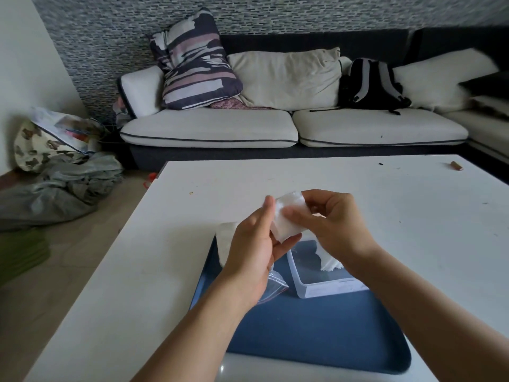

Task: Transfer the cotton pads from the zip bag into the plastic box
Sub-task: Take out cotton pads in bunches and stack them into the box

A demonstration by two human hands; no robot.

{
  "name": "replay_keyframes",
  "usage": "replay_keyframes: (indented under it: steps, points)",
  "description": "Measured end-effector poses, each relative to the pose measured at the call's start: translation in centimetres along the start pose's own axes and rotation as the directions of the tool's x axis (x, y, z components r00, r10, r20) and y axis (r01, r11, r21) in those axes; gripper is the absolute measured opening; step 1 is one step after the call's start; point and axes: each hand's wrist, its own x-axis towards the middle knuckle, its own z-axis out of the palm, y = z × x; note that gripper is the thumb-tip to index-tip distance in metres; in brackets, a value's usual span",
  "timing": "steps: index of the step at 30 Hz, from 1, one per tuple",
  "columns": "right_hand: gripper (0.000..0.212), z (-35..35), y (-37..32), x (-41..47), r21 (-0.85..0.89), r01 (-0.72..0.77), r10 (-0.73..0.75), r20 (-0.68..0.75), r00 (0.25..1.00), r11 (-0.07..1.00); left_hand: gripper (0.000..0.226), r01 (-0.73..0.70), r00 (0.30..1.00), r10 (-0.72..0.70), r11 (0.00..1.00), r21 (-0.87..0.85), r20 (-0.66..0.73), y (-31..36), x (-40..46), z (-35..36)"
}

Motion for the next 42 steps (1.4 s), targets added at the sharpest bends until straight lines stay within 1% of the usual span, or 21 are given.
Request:
replay_keyframes:
  steps: [2,4,5,7,9,10,13,15,17,20,22,24,25,26,27,29,30,31,34,37,42]
  points:
    - [0.036,0.9,-0.2,-0.2,-0.067,-0.014,0.013,-0.017,1.000,0.998,0.036,-0.064,0.995,0.069,0.996,0.070,-0.066,-0.8,0.0,0.6]
    - [0.059,1.7,-0.7,-0.4,0.042,-0.118,0.120,-0.041,0.992,0.992,0.035,-0.073,0.991,0.081,0.993,0.088,-0.101,-1.2,-0.1,1.2]
    - [0.064,2.1,-0.9,-0.5,0.122,-0.182,0.187,-0.028,0.982,0.976,0.036,-0.061,0.992,0.070,0.994,0.088,-0.102,-1.4,-0.2,1.4]
    - [0.061,2.6,-1.1,-0.7,0.178,-0.259,0.258,0.030,0.966,0.949,0.045,-0.034,0.995,0.048,0.986,0.166,-0.086,-1.6,-0.2,1.6]
    - [0.059,2.7,-0.9,-0.8,0.153,-0.246,0.244,0.029,0.969,0.957,0.049,-0.072,0.993,0.098,0.939,0.336,-0.059,-1.8,0.0,1.4]
    - [0.056,2.6,-0.8,-0.7,0.158,-0.226,0.229,0.000,0.973,0.961,0.044,-0.097,0.991,0.124,0.919,0.381,-0.048,-1.8,0.1,1.3]
    - [0.036,2.3,-0.8,-0.3,0.170,-0.225,0.239,-0.072,0.968,0.960,0.028,-0.088,0.996,0.090,0.919,0.384,0.010,-1.6,-0.1,1.1]
    - [0.037,2.2,-0.8,-0.2,0.126,-0.273,0.283,-0.076,0.956,0.954,0.025,-0.073,0.997,0.071,0.918,0.390,0.021,-1.6,-0.1,1.2]
    - [0.043,1.9,-0.8,-0.2,0.159,-0.330,0.336,-0.009,0.942,0.930,0.025,-0.064,0.996,0.079,0.941,0.331,-0.031,-1.7,0.1,1.3]
    - [0.044,0.9,-1.2,-0.3,0.195,-0.398,0.362,0.195,0.912,0.897,0.026,-0.016,0.995,0.037,0.979,0.205,-0.096,-1.4,0.7,1.3]
    - [0.036,-0.2,-1.0,-0.2,0.190,-0.438,0.392,0.235,0.889,0.879,0.027,0.017,0.994,0.009,0.972,0.235,-0.109,-1.2,1.2,1.0]
    - [0.022,-1.5,-0.6,0.3,0.201,-0.463,0.421,0.222,0.880,0.863,0.032,0.039,0.997,-0.017,0.941,0.337,-0.069,-1.1,1.4,0.5]
    - [0.020,-2.2,-0.4,0.6,0.177,-0.466,0.433,0.196,0.880,0.867,0.036,0.029,0.999,-0.020,0.899,0.437,-0.026,-1.2,1.5,0.1]
    - [0.021,-2.9,-0.1,0.9,0.117,-0.464,0.448,0.141,0.883,0.878,0.042,-0.012,1.000,-0.002,0.822,0.569,0.024,-1.3,1.4,-0.2]
    - [0.022,-3.6,0.2,1.3,0.022,-0.458,0.456,0.050,0.888,0.889,0.046,-0.086,0.996,0.047,0.689,0.720,0.075,-1.4,1.3,-0.7]
    - [0.023,-5.0,1.1,2.0,-0.231,-0.460,0.433,-0.157,0.887,0.857,0.049,-0.257,0.962,0.173,0.302,0.918,0.212,-1.6,1.2,-1.4]
    - [0.023,-5.4,1.5,2.3,-0.333,-0.481,0.427,-0.224,0.876,0.811,0.045,-0.320,0.938,0.192,0.164,0.933,0.288,-1.7,1.0,-1.5]
    - [0.024,-5.5,2.0,2.5,-0.399,-0.505,0.440,-0.249,0.863,0.765,0.039,-0.364,0.922,0.179,0.095,0.926,0.344,-1.7,0.8,-1.5]
    - [0.031,-4.4,4.0,2.9,-0.564,-0.506,0.468,-0.225,0.855,0.653,0.030,-0.391,0.920,0.051,0.022,0.920,0.389,-2.3,0.5,-1.2]
    - [0.032,-3.0,5.9,3.0,-0.700,-0.444,0.426,-0.217,0.878,0.559,0.034,-0.418,0.908,-0.061,-0.057,0.906,0.415,-3.2,0.5,-1.0]
    - [0.031,-2.0,7.2,2.6,-0.841,-0.362,0.359,-0.218,0.907,0.402,0.040,-0.417,0.892,-0.227,-0.085,0.905,0.390,-4.2,0.3,-1.0]
